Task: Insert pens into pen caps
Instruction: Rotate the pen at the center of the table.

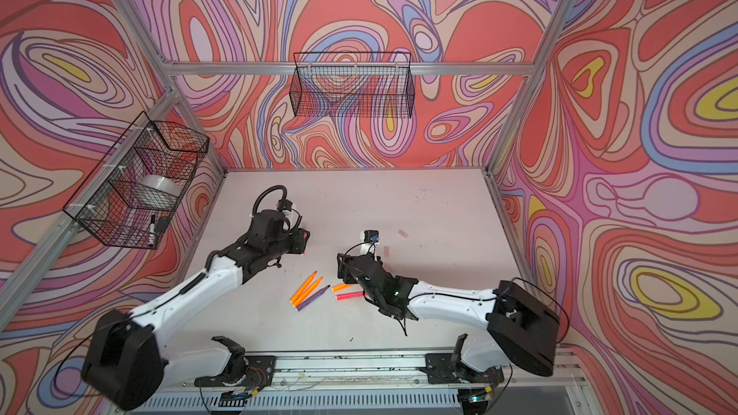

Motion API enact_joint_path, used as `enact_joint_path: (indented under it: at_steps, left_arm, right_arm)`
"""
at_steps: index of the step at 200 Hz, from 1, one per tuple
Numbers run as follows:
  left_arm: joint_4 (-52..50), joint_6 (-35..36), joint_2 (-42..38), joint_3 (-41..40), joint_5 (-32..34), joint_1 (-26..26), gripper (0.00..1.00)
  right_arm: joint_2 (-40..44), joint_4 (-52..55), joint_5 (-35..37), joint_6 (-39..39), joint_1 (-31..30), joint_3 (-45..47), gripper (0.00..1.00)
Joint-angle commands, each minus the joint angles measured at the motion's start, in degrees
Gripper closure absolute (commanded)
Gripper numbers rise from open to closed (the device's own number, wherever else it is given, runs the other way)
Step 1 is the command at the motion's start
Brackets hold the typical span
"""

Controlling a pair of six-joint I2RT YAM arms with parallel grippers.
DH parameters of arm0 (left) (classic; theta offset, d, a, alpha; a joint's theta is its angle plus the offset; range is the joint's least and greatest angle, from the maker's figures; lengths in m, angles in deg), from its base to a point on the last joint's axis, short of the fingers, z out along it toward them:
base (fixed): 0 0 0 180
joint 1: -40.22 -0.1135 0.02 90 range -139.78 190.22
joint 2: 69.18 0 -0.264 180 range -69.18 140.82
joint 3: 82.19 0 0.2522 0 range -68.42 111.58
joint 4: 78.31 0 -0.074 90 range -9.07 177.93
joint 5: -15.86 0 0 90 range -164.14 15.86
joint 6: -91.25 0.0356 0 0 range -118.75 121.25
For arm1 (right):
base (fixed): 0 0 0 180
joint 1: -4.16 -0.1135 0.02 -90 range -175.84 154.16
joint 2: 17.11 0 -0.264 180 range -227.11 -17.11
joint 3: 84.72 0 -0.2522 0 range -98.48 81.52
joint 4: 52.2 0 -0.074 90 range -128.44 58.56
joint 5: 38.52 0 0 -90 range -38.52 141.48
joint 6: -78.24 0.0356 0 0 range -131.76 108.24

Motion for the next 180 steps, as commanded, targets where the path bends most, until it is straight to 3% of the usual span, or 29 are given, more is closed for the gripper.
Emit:
enact_joint_path:
  at_steps: [1, 22, 42, 71, 125, 180]
  left_arm:
    - [16.39, 1.91, -13.40, -14.01, -10.76, 0.41, 0.50]
    - [22.32, 1.23, -24.30, -23.16, -12.06, 0.49, 0.45]
    - [19.03, 1.88, -28.00, -24.08, -10.76, 0.43, 0.46]
    - [14.60, 2.02, -25.68, -21.49, -10.67, 0.42, 0.49]
    - [13.38, 1.66, -19.90, -18.88, -9.92, 0.45, 0.42]
    - [14.44, 1.68, -18.44, -18.62, -10.81, 0.45, 0.42]
  right_arm:
    - [-6.34, -5.16, -4.30, 7.52, -1.37, 1.81, 0.24]
    - [-7.75, -5.42, -2.97, 9.21, -2.76, 1.52, 0.29]
    - [-7.64, -5.31, -1.74, 10.99, -3.79, 2.40, 0.29]
    - [-8.36, -3.22, -1.60, 12.36, -4.52, 1.86, 0.30]
    - [-8.51, 4.35, 0.11, 13.07, -5.13, -0.16, 0.30]
    - [-11.61, 10.70, 0.79, 10.78, -5.09, -5.56, 0.26]
